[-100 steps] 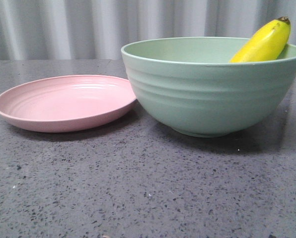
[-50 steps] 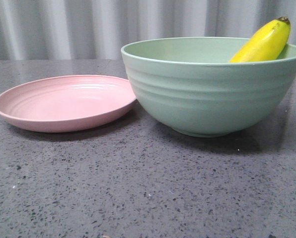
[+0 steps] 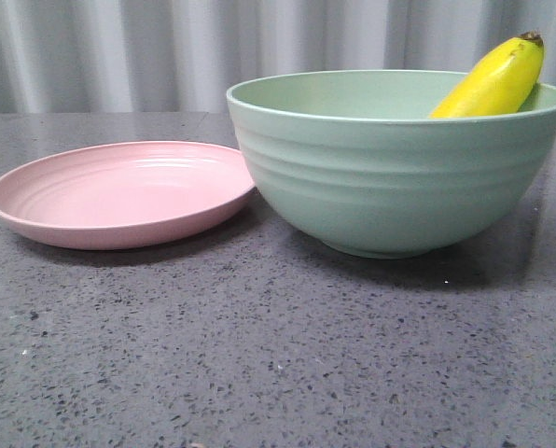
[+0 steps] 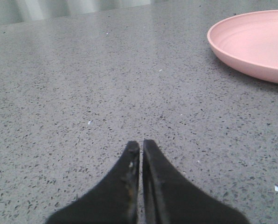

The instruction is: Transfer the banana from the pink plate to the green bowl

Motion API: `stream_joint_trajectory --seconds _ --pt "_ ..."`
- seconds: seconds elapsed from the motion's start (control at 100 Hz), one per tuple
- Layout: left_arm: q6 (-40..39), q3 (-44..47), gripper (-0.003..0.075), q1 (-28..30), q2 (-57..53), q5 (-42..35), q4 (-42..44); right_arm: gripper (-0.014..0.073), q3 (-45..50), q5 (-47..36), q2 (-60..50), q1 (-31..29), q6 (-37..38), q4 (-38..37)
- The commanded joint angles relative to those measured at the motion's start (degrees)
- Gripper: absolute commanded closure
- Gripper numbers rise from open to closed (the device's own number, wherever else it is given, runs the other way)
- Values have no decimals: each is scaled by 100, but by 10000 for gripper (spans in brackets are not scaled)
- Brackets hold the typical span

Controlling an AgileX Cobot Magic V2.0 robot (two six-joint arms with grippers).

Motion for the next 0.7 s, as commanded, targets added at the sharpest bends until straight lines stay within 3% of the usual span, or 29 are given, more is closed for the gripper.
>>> stream_joint_trajectory --seconds 0.0,0.19,0.34,0.46,0.52,0.69 --pt "-59 43 741 15 -162 -416 -63 661 42 -705 60 -306 -61 -75" --pt "-59 43 741 15 -162 -416 -63 661 840 -1701 52 -1199 473 -747" --pt "-59 43 741 15 -162 -416 -63 661 1455 -2145 -239 -1652 1763 -2364" --pt "-59 43 741 15 -162 -416 -63 661 2037 -2411 -753 -1828 1858 -2545" --pt "-59 43 741 15 -162 -416 -63 662 1983 -1655 -1076 -1852 1858 -2532" --pt "-59 43 741 15 -162 -416 -72 661 2011 -602 -1129 -1855 1858 -2565"
